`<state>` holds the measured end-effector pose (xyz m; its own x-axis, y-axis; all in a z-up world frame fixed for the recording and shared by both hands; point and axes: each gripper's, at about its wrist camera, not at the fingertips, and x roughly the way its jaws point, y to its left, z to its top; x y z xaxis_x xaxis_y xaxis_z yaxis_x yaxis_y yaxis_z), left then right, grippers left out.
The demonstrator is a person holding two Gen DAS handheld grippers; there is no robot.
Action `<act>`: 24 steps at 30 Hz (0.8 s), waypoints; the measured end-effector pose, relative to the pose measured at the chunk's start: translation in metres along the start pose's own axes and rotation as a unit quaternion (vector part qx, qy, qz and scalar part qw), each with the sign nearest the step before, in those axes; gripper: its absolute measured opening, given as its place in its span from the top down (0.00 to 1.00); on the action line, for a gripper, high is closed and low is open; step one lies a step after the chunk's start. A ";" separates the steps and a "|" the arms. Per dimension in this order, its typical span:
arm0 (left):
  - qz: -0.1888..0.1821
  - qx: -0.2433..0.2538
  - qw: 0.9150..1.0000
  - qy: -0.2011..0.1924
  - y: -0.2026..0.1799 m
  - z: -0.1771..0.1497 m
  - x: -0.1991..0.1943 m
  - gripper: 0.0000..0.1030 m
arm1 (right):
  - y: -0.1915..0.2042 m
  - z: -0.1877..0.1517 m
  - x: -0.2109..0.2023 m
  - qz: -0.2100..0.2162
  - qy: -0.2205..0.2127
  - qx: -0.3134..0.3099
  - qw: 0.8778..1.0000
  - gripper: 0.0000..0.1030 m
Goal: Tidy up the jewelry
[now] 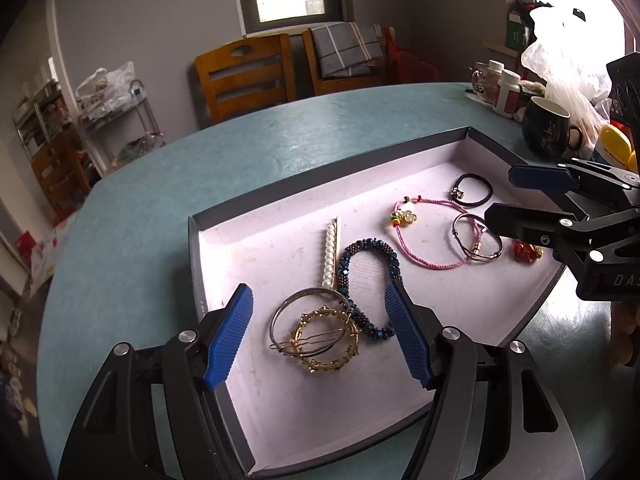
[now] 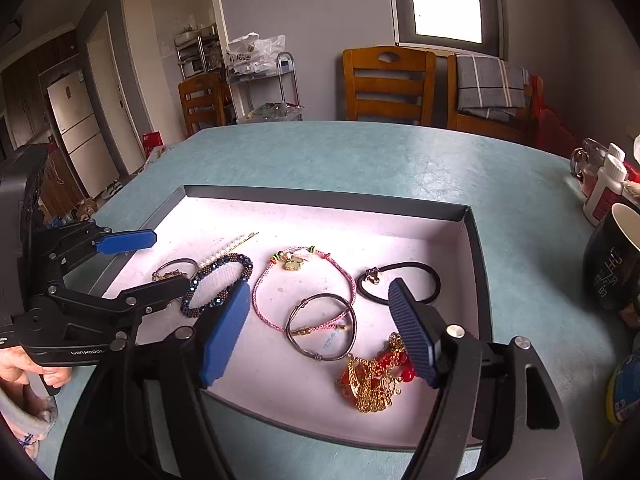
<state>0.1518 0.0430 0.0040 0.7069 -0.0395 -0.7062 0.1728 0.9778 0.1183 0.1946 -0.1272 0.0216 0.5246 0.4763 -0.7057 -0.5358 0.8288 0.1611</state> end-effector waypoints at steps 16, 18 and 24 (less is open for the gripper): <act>-0.022 -0.072 0.994 -0.075 -0.006 -0.040 -0.070 0.04 | 0.000 -0.045 -0.069 -0.006 -0.026 0.022 0.999 0.06; -0.020 -0.071 0.995 -0.068 -0.010 -0.047 -0.070 0.04 | 0.001 -0.052 -0.073 -0.007 -0.025 0.021 0.999 0.06; -0.002 -0.070 0.995 -0.077 -0.015 -0.052 -0.072 0.03 | -0.001 -0.062 -0.068 -0.004 -0.016 0.033 0.999 0.05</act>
<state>0.0623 0.0417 0.0163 0.8050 -0.0640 -0.5898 0.0867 0.9962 0.0103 0.1183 -0.1785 0.0273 0.5510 0.4773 -0.6846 -0.4862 0.8503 0.2015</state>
